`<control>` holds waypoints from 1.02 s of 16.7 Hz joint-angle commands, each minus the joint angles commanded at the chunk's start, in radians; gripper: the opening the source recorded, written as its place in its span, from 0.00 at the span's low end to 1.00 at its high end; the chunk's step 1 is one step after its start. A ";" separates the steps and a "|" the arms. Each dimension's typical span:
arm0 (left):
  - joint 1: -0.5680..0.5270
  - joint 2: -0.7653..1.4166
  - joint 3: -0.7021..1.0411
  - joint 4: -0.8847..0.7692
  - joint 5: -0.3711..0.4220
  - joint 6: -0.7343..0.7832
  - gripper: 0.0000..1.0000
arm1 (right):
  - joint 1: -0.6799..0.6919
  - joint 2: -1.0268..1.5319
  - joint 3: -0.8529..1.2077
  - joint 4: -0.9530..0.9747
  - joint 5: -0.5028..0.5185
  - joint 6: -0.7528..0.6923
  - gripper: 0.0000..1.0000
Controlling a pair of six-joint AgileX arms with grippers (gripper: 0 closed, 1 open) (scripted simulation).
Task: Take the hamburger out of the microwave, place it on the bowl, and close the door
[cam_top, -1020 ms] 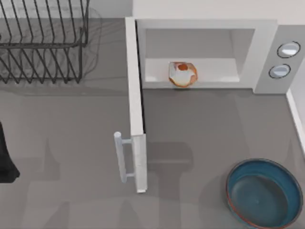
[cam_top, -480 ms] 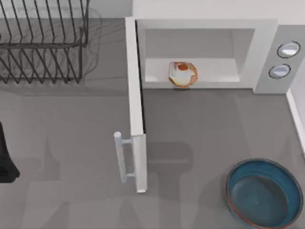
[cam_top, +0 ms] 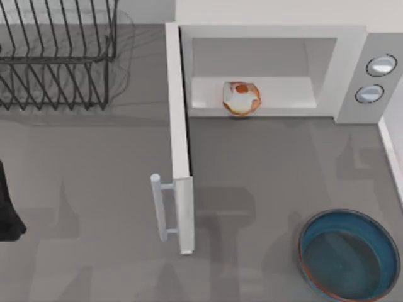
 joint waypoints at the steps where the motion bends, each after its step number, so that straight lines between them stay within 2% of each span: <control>1: 0.000 0.000 0.000 0.000 0.000 0.000 1.00 | 0.026 0.101 0.049 0.034 0.026 0.011 1.00; 11: 0.000 0.000 0.000 0.000 0.000 0.000 1.00 | 0.297 1.133 0.548 0.386 0.291 0.127 1.00; 17: 0.000 0.000 0.000 0.000 0.000 0.000 1.00 | 0.417 1.591 0.770 0.541 0.408 0.178 1.00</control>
